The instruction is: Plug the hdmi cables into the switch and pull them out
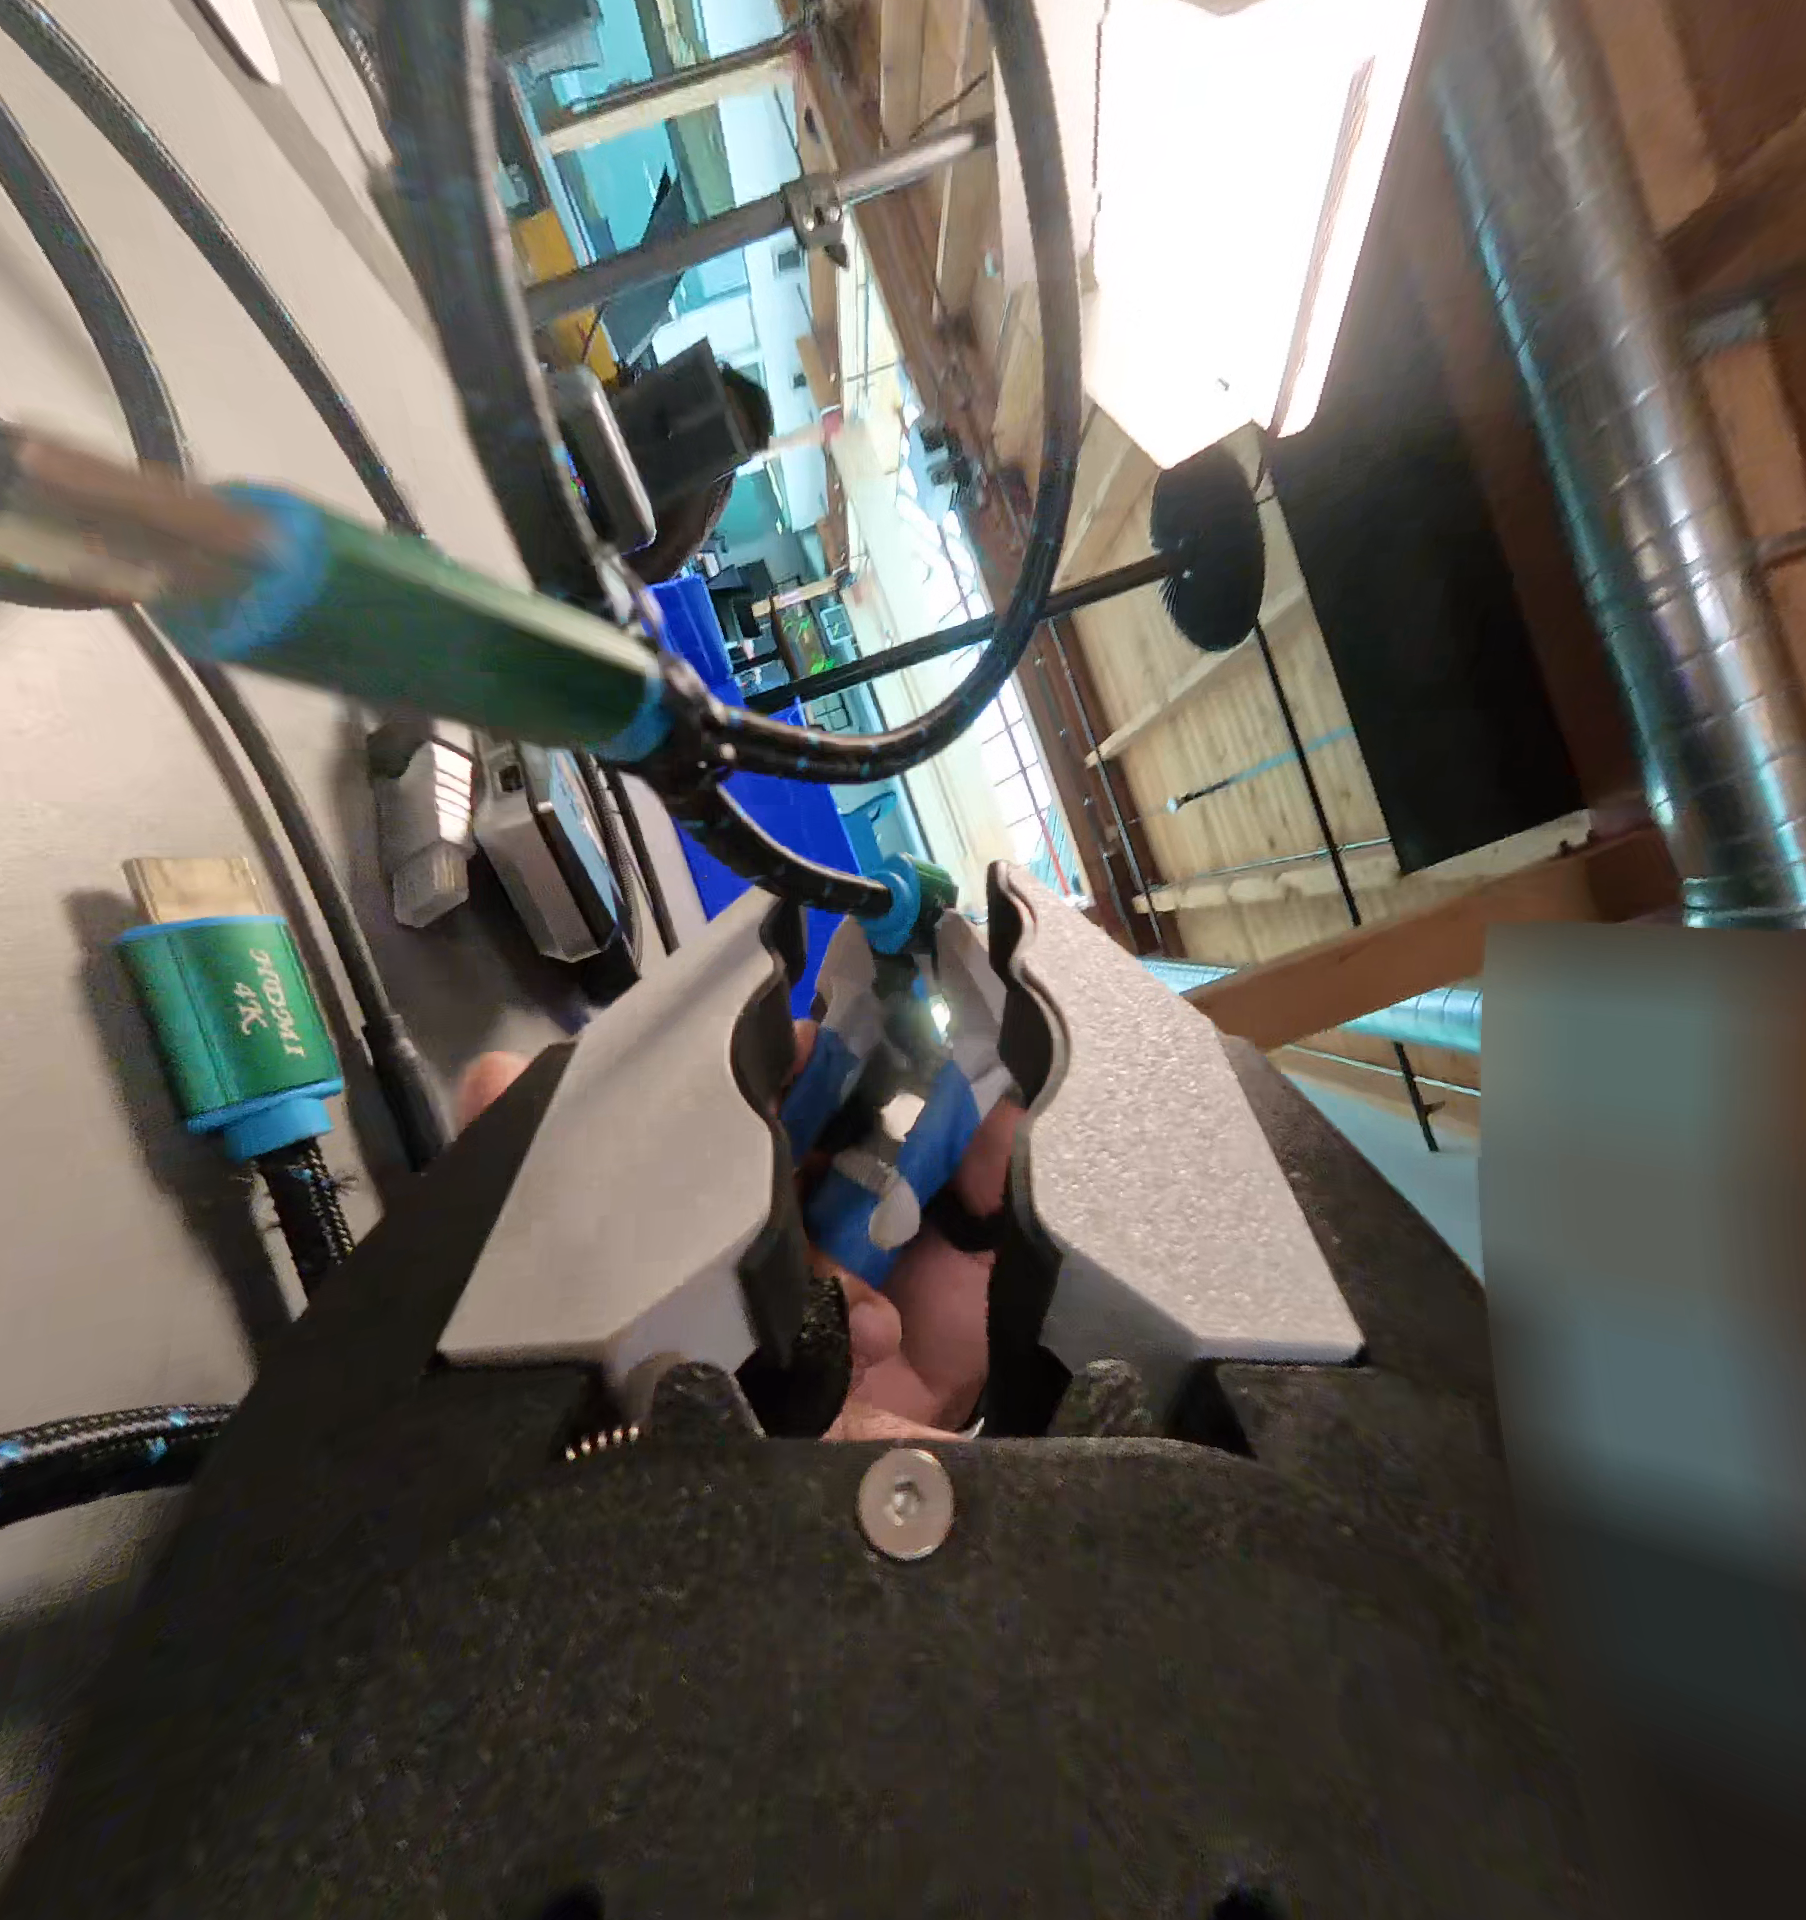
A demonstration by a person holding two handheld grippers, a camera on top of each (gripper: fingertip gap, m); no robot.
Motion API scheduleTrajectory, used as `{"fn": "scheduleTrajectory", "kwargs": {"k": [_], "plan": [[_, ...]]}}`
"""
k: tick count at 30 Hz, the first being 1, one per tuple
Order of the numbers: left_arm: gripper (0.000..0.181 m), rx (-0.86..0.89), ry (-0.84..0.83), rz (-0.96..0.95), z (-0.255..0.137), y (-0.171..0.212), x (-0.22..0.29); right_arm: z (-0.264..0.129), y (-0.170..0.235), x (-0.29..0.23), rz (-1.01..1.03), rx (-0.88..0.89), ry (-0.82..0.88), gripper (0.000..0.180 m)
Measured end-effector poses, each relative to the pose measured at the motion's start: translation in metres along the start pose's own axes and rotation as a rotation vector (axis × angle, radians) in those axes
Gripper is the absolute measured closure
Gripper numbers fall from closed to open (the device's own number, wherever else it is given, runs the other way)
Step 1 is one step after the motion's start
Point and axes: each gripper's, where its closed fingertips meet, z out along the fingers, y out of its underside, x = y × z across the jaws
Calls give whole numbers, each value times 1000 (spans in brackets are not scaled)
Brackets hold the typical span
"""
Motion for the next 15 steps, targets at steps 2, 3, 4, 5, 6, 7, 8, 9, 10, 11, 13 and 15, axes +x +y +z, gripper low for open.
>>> {"fn": "scheduleTrajectory", "kwargs": {"k": [2, 3, 4, 5, 6, 7, 8, 9, 10, 11, 13, 15], "plan": [[152, 4, 22, -24, -1, -1, 2, 2, 3, -4, -6, -7, -9, 169], [162, -3, 22, -24, -1, 0, 1, 2, 4, -6, -9, -13, -15, 168], [165, -4, 21, -8, -2, 0, 1, 3, 6, -7, -16, -23, -17, 168], [168, -7, 20, 9, -3, -1, 2, 3, 7, -7, -26, -40, -20, 166], [170, -11, 17, 27, -4, -2, 2, 4, 9, -7, -44, -61, -22, 165], [171, -19, 3, 55, -5, -3, 2, 3, 10, -7, -73, -79, -18, 165], [171, -29, -22, 99, -6, -4, 1, 3, 11, -6, -114, -93, -5, 164], [171, -26, -47, 147, -8, -7, 1, 2, 11, -5, -163, -105, 14, 164], [172, -15, -56, 190, -10, -11, 3, 2, 11, -4, -211, -122, 28, 163], [171, -10, -56, 221, -12, -15, 6, 2, 13, -3, -249, -144, 36, 159], [172, -27, -75, 267, -15, -18, 7, 1, 15, -2, -303, -169, 49, 147], [172, -66, -103, 305, -15, -16, 5, 1, 15, -1, -367, -183, 57, 138]]}}
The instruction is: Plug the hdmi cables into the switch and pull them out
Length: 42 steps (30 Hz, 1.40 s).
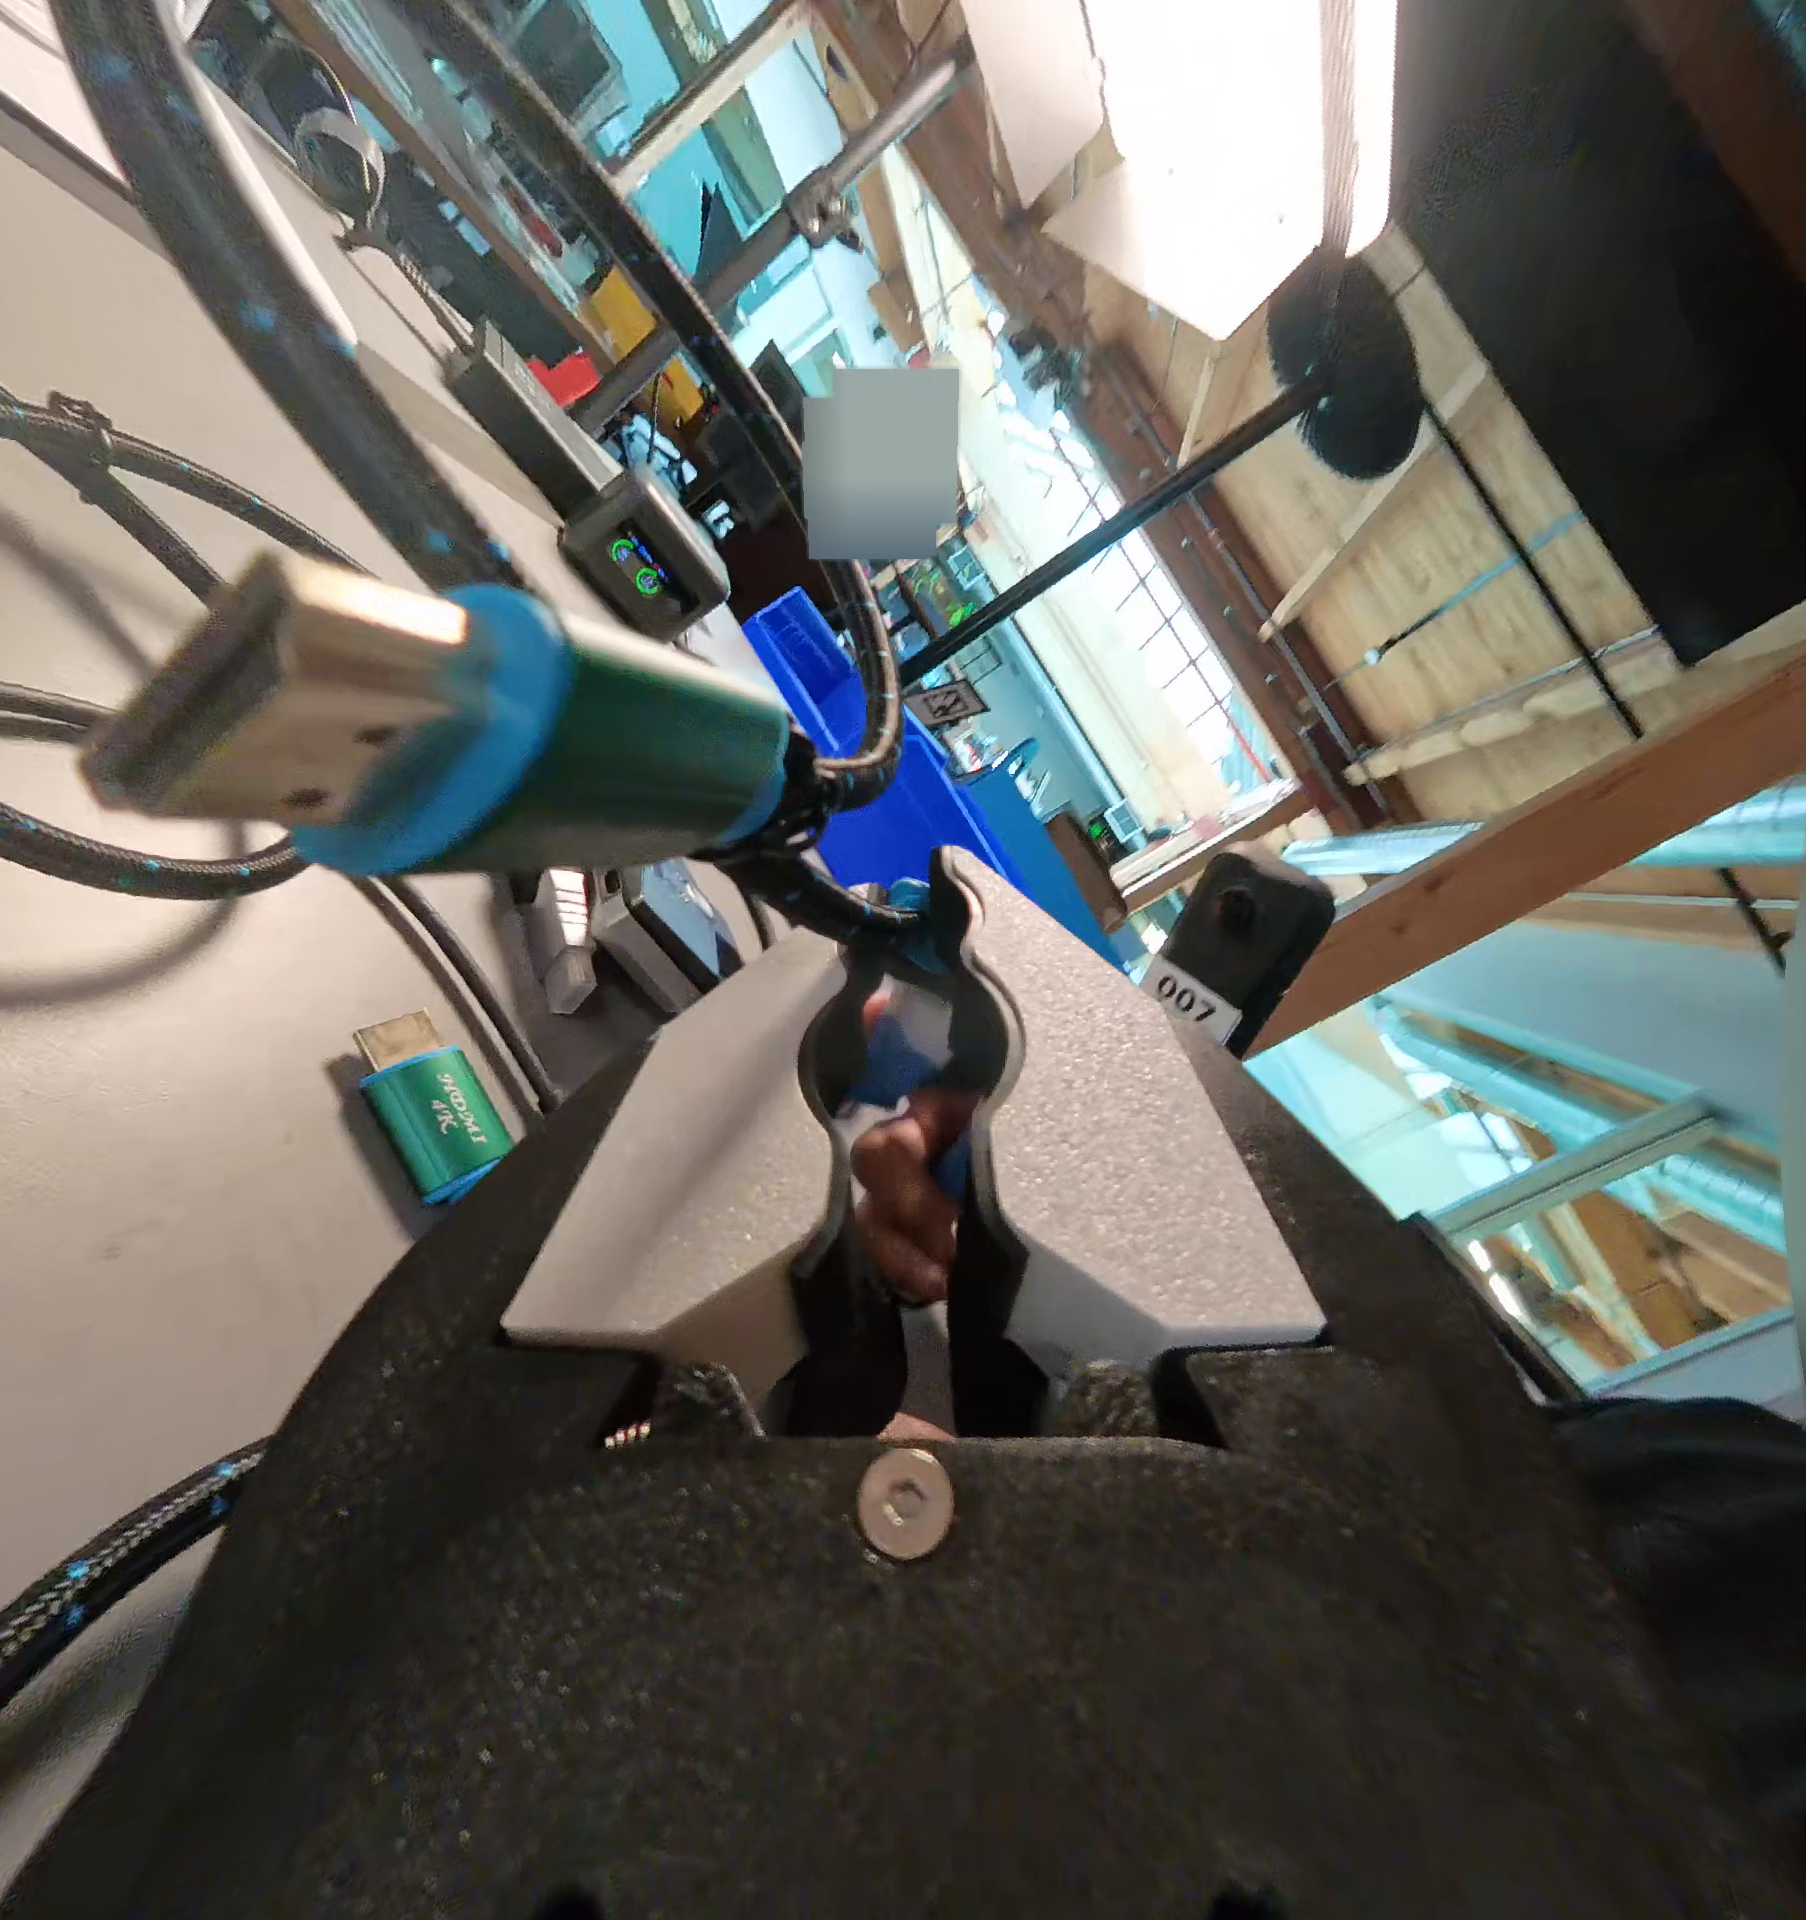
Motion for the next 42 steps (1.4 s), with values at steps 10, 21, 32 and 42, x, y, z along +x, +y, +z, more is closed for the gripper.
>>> {"fn": "scheduleTrajectory", "kwargs": {"k": [10, 21, 32, 42], "plan": [[172, -167, 25, 2, 7, 25, 3, 3, 11, -9, -337, -68, 18, 158], [167, -164, 53, -180, 9, 30, -5, 2, 14, -4, -409, -88, 64, 160], [149, -259, 94, -320, 9, 44, -4, 1, 17, 0, -482, -114, 49, 162], [164, -181, 108, -220, 8, 32, 1, -2, 17, 0, -532, -120, 24, 162]]}}
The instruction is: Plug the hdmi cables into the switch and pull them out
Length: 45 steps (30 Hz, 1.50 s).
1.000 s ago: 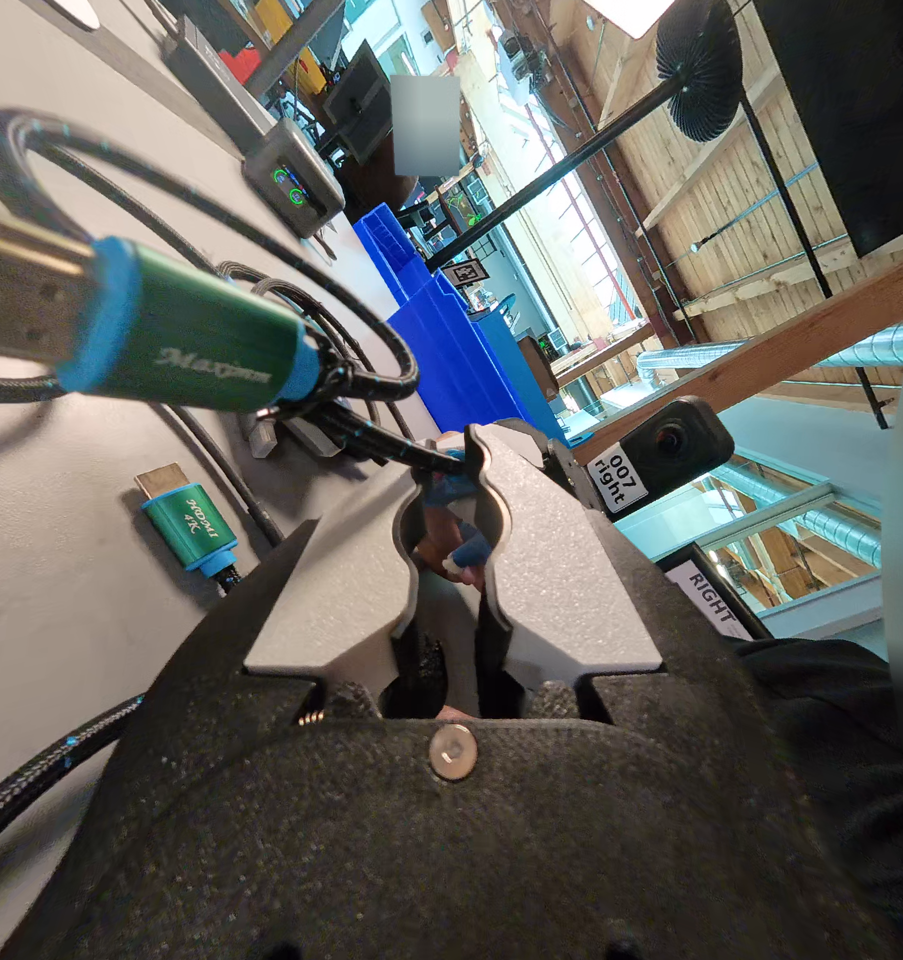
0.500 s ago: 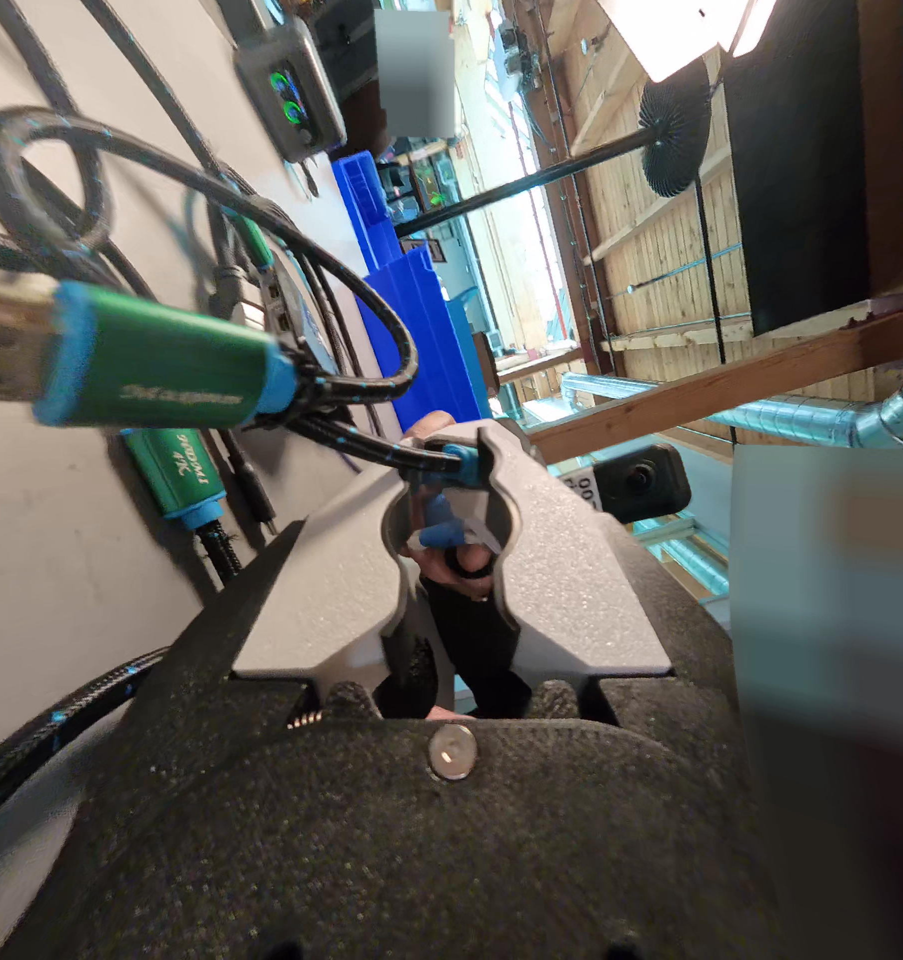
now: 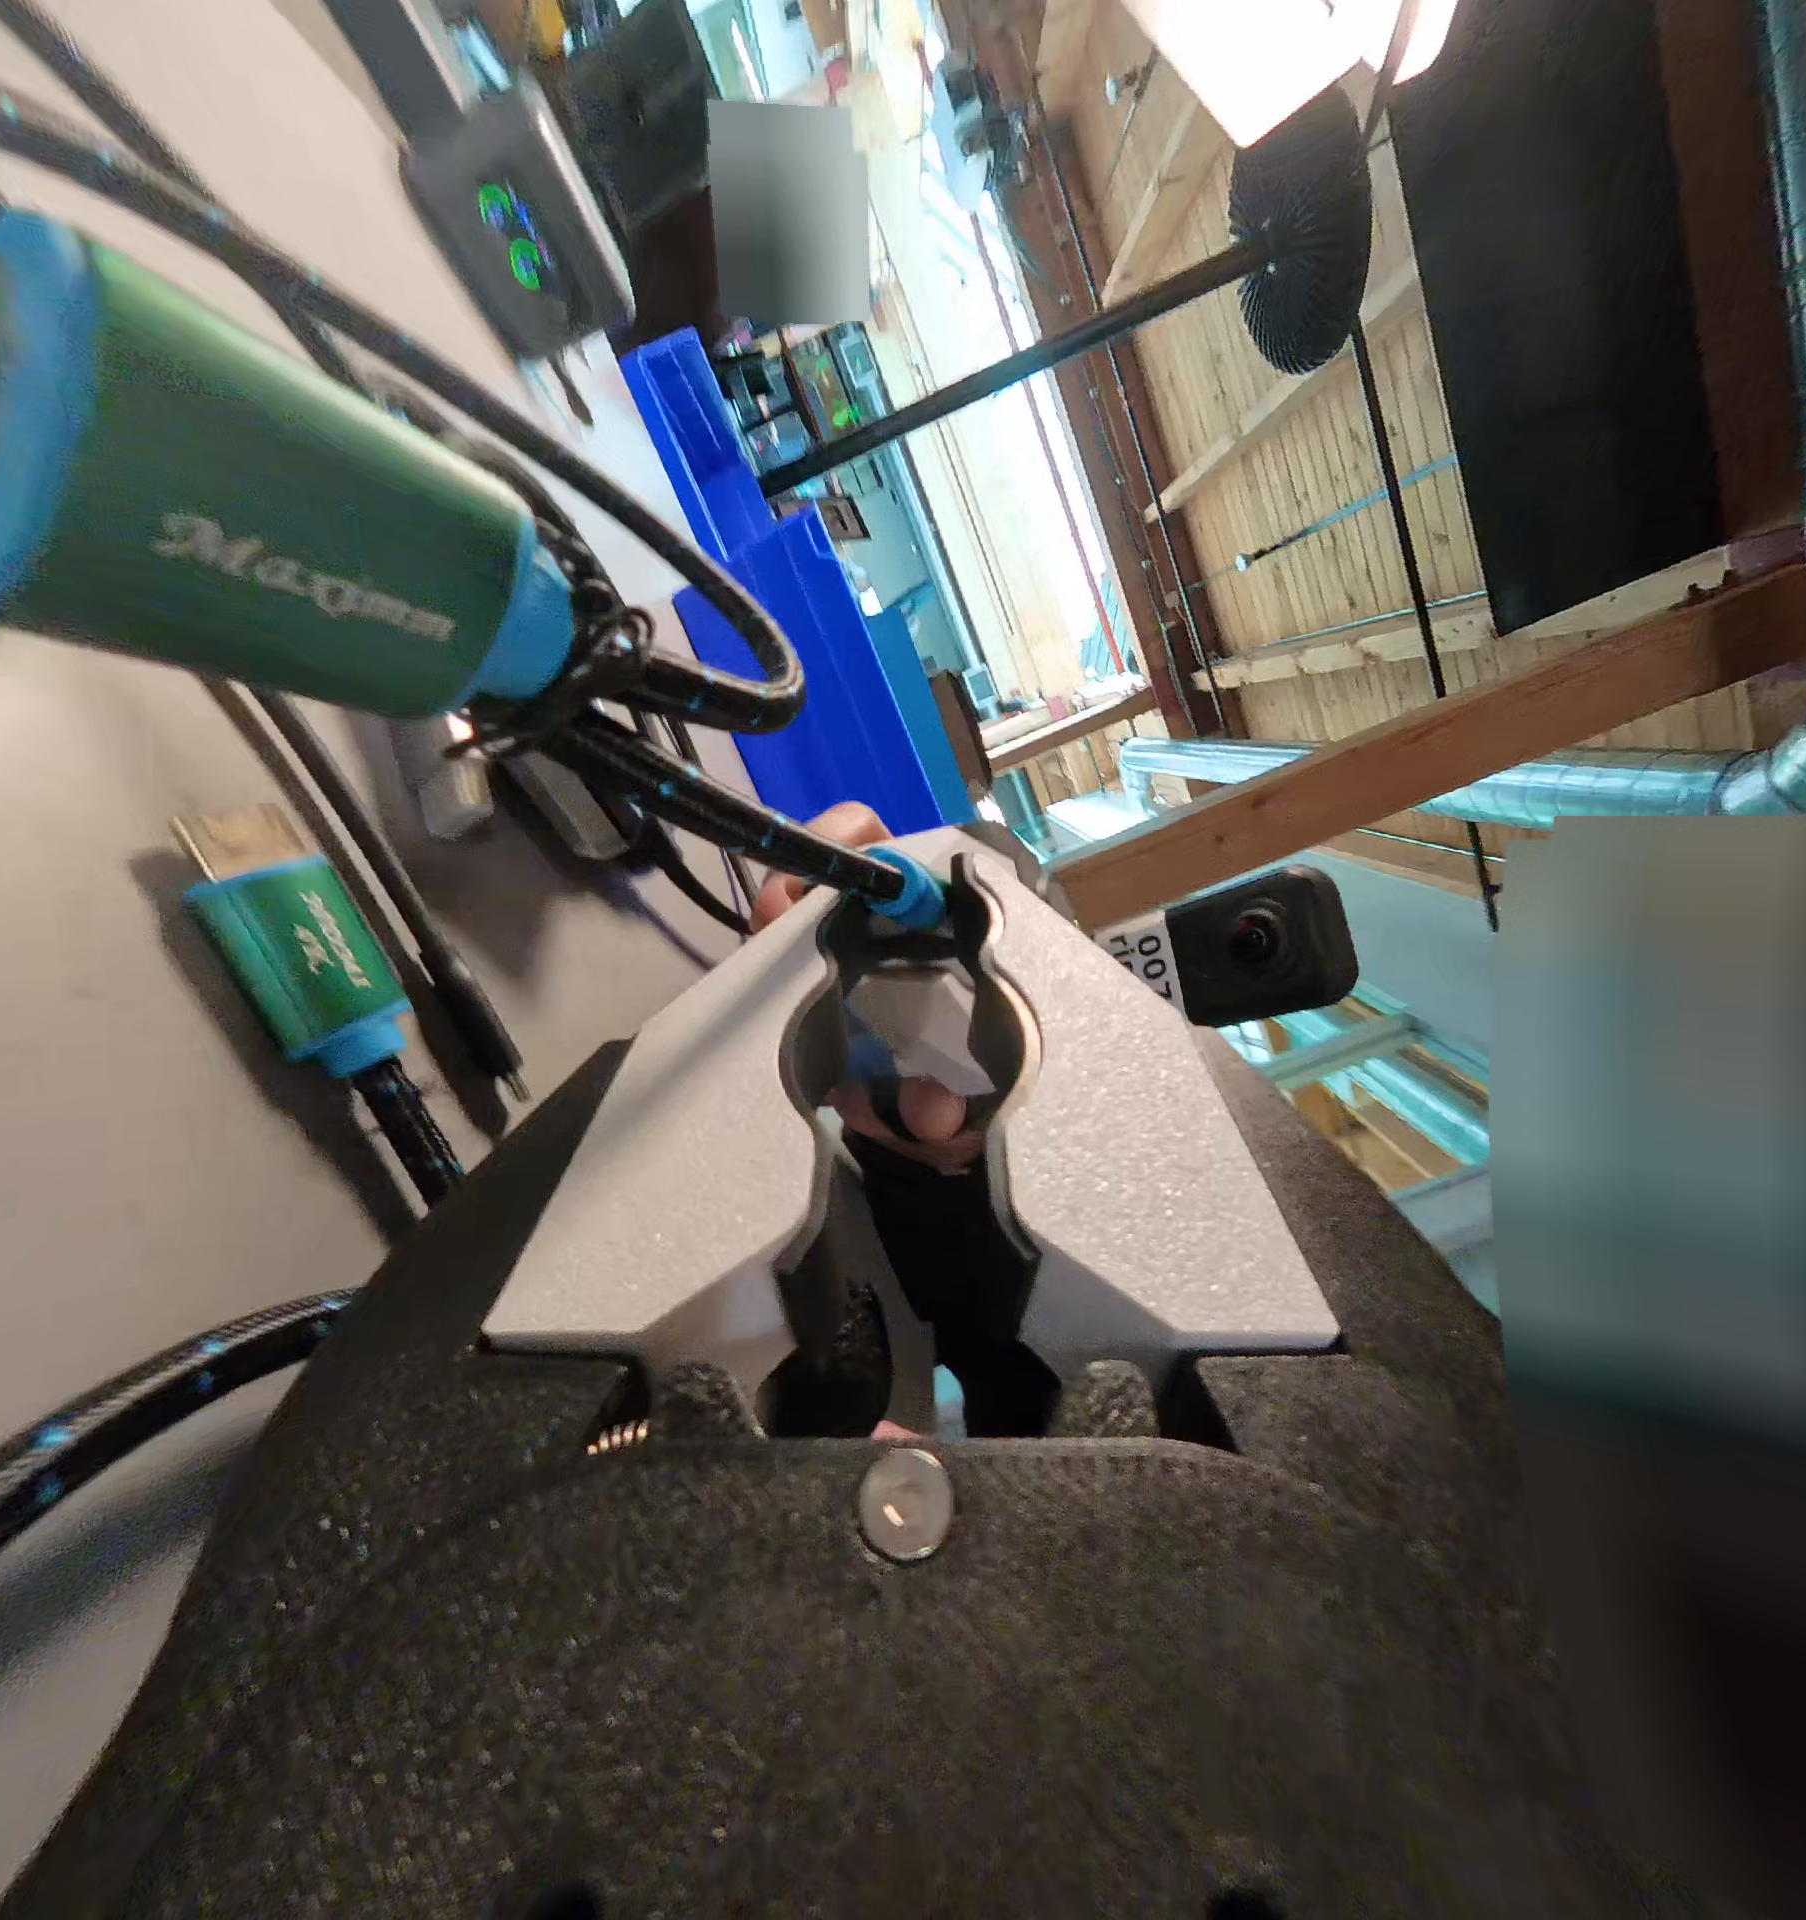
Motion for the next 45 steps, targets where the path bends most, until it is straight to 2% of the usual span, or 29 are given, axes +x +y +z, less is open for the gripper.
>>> {"fn": "scheduleTrajectory", "kwargs": {"k": [5, 9, 13, 17, 21, 24, 25, 27, 39, 45], "plan": [[165, 59, -137, 221, -13, -19, -2, -2, 2, 9, 69, -11, 9, 154], [164, 70, -196, 336, -17, -25, -1, -11, 11, 37, 106, -74, 107, 145], [164, 70, -218, 379, -18, -26, -2, -25, 39, 69, 119, -247, 220, 132], [164, 66, -199, 378, -17, -25, 0, -31, 65, 74, 178, -386, 193, 120], [164, 58, -177, 375, -14, -22, 1, -30, 90, 76, 209, -492, 203, 121], [163, 28, -180, 384, -11, -17, 0, -26, 102, 76, 179, -544, 207, 130], [164, 21, -188, 394, -11, -16, -1, -25, 102, 76, 167, -543, 207, 138], [164, 11, -212, 422, -10, -14, -3, -23, 101, 74, 145, -530, 194, 142], [164, -3, -218, 469, -17, -18, -3, -24, 61, 41, -91, -262, -59, 143], [164, -27, -228, 524, -18, -17, -2, -26, 54, 37, -111, -210, -85, 144]]}}
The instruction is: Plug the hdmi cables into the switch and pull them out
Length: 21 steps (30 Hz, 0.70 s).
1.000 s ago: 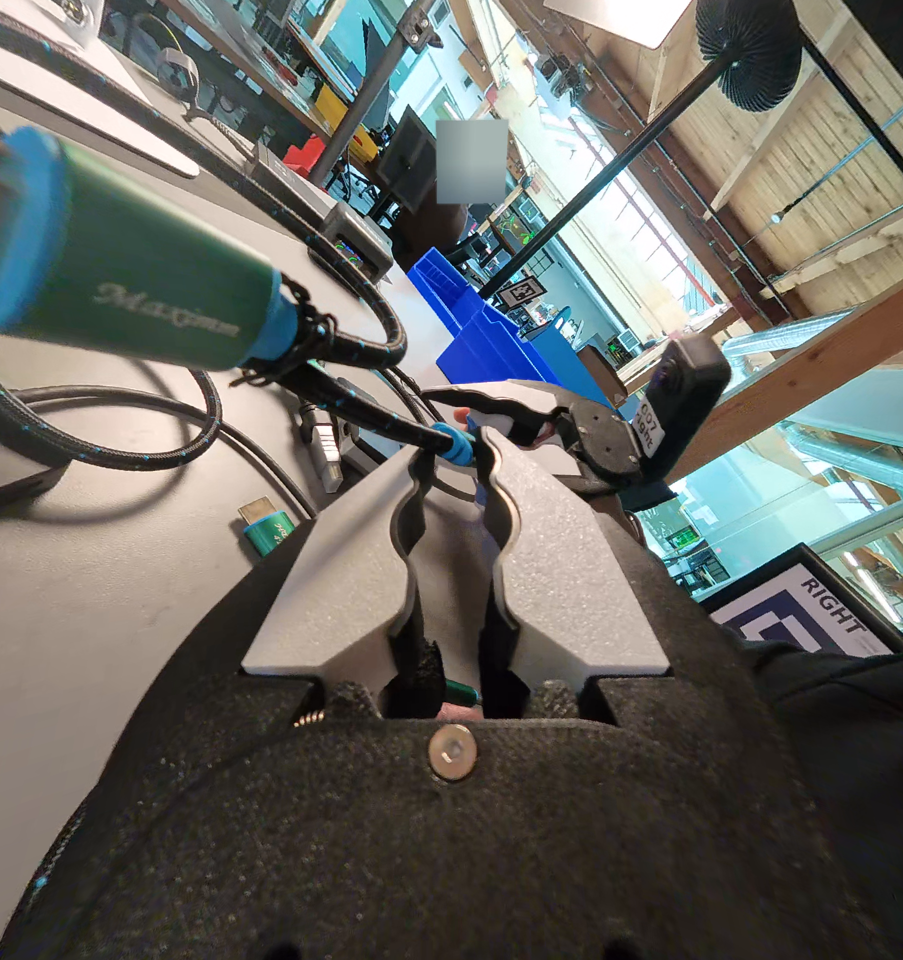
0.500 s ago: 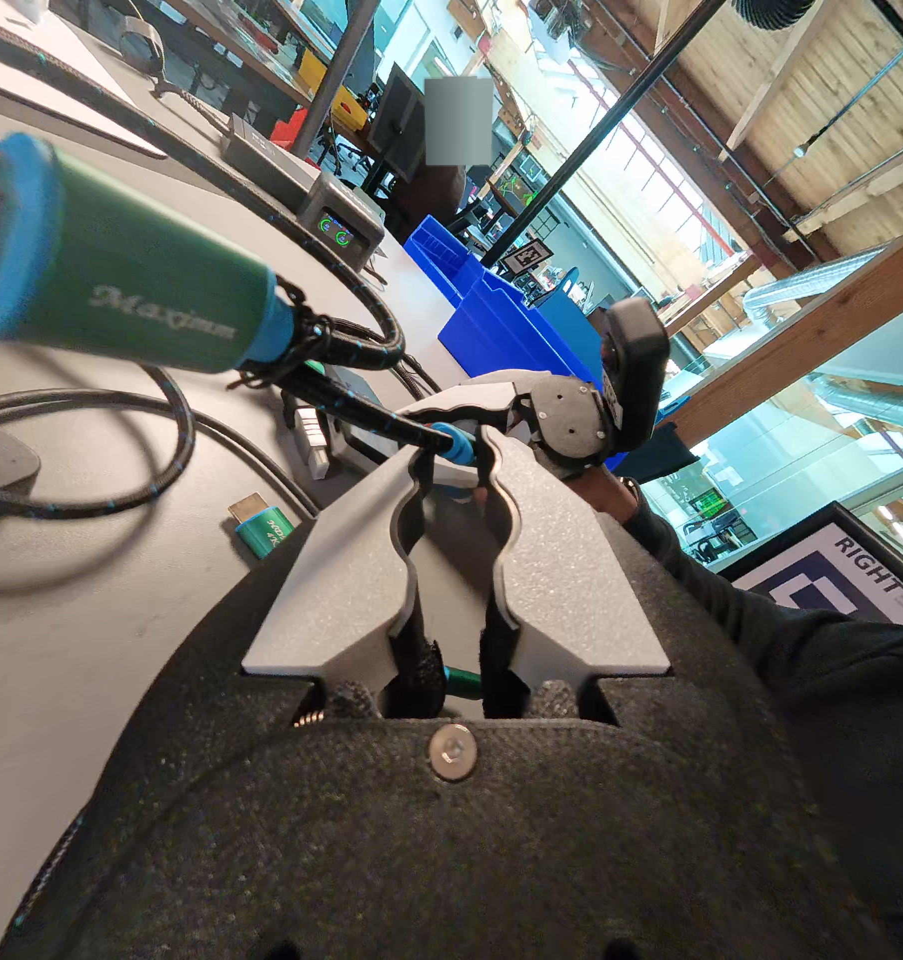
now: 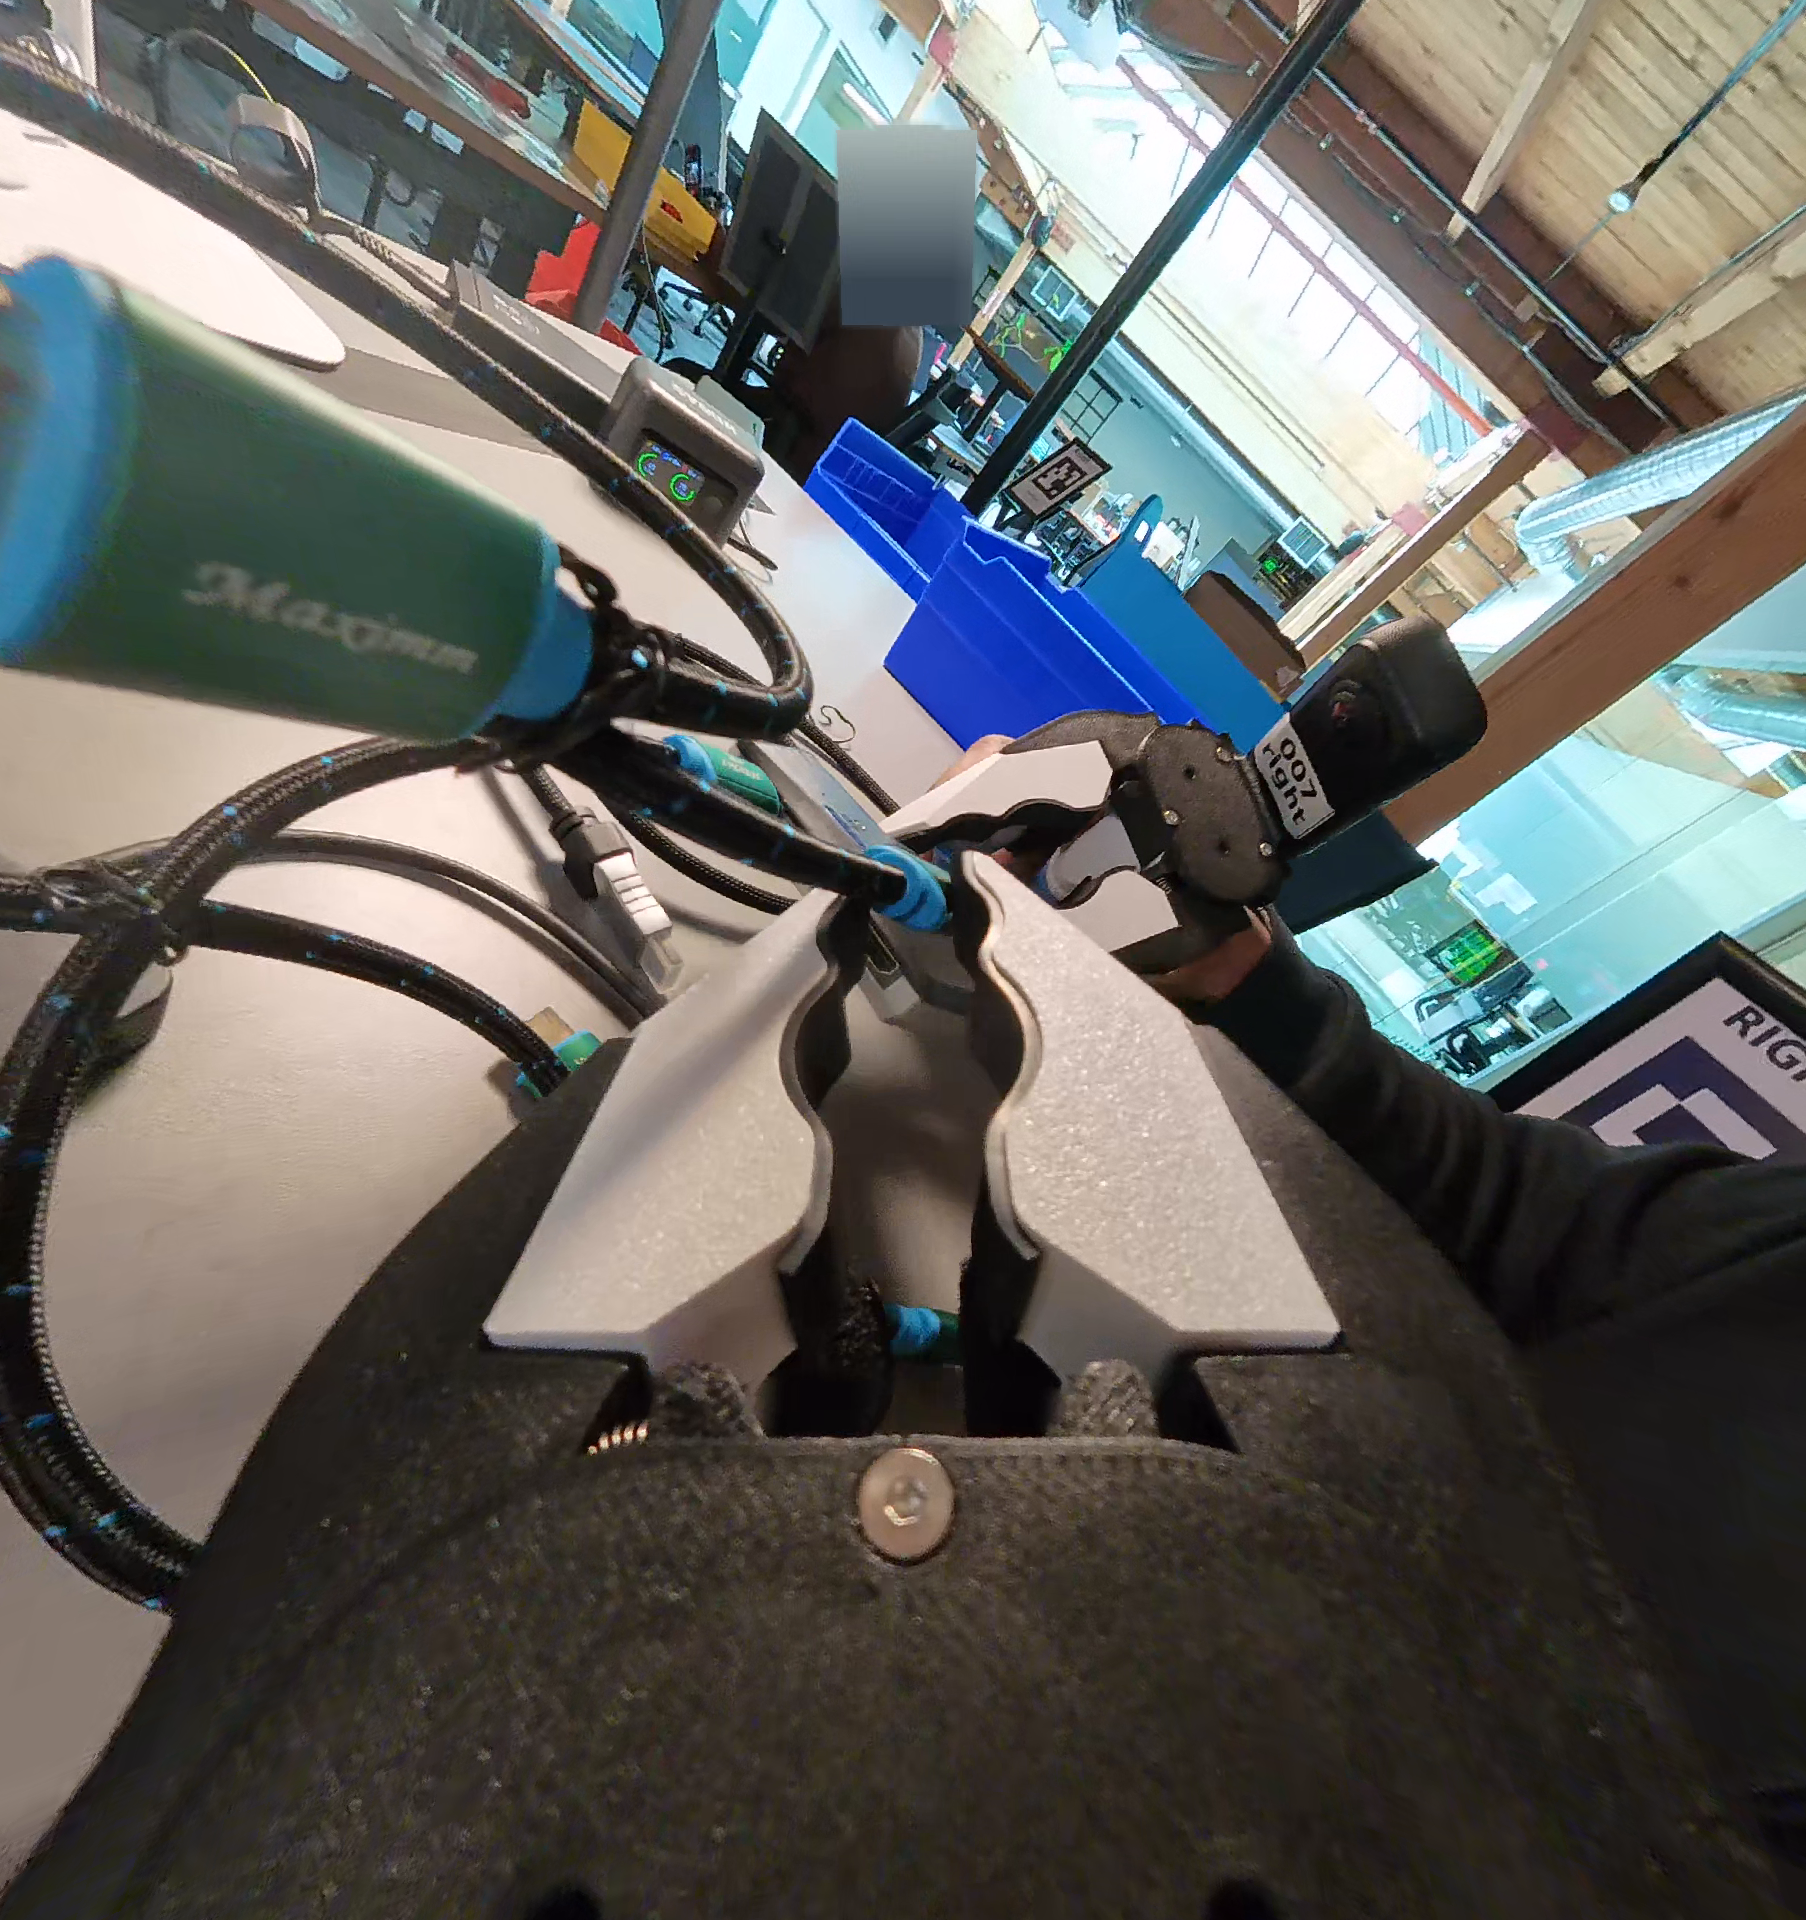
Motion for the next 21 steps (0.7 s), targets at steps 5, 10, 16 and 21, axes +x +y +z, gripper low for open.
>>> {"fn": "scheduleTrajectory", "kwargs": {"k": [5, 10, 16, 21], "plan": [[164, 15, 18, 1, 0, -2, 2, -2, -2, 0, 7, 9, -6, 144], [164, 5, 24, 10, 0, 0, 0, -4, -7, -2, -2, 28, -11, 144], [164, 7, 59, 8, 1, 2, 3, -7, -16, -7, -30, 95, -23, 144], [164, 8, 102, 24, 2, 3, 10, -11, -22, -10, -50, 153, -28, 144]]}}
